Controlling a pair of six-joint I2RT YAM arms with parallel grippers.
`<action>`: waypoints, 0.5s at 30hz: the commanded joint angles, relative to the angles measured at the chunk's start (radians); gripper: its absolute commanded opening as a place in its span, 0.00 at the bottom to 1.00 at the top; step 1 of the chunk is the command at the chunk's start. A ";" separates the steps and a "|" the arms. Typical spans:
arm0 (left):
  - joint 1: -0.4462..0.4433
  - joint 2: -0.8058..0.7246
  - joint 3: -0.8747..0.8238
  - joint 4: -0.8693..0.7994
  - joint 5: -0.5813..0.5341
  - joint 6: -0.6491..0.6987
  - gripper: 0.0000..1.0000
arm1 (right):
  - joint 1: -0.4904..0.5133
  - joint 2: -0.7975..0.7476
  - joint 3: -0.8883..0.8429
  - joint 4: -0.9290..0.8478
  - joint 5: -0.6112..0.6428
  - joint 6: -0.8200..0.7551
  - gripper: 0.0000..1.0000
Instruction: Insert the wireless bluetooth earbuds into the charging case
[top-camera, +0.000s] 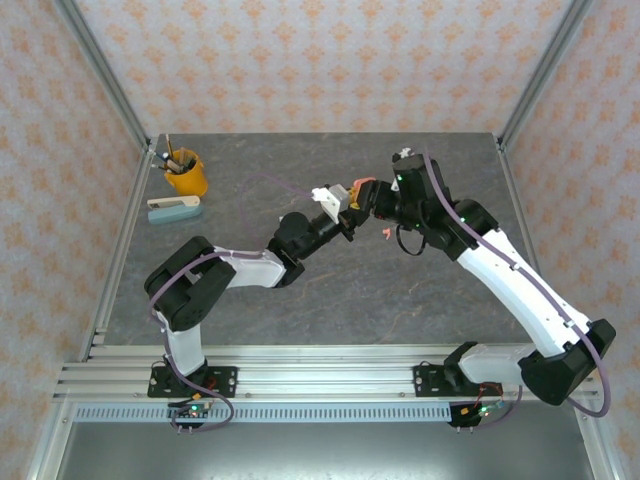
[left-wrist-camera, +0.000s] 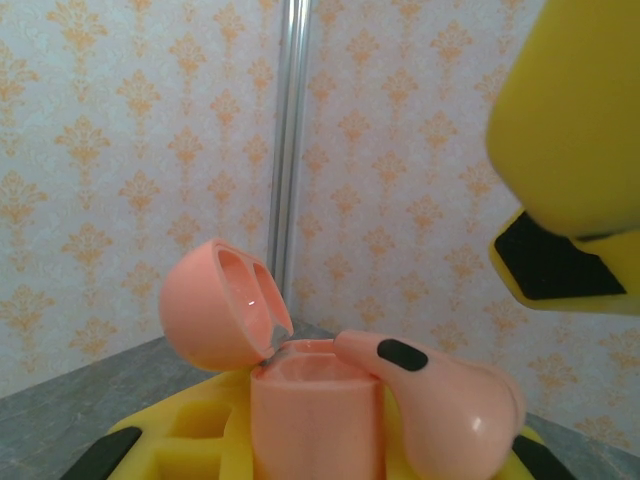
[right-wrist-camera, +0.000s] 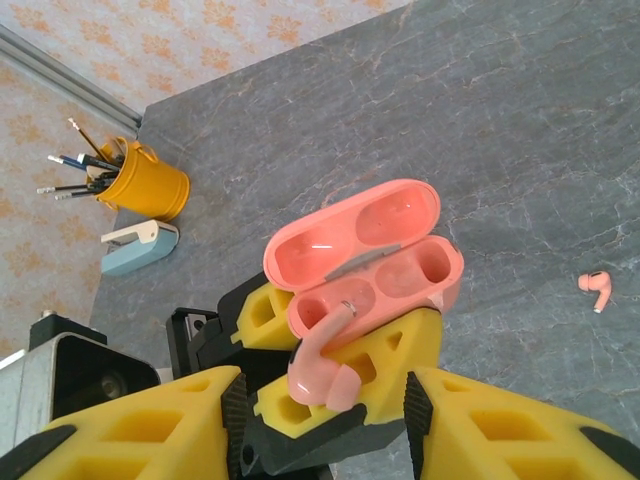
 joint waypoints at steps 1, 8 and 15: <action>-0.007 0.012 0.022 0.061 0.011 -0.009 0.00 | 0.002 0.016 -0.002 0.028 -0.009 0.002 0.47; -0.007 0.014 0.029 0.061 0.012 -0.011 0.00 | 0.007 0.042 -0.009 0.029 -0.014 -0.003 0.47; -0.008 0.016 0.040 0.059 0.019 -0.015 0.00 | 0.009 0.055 -0.014 0.039 -0.002 -0.012 0.47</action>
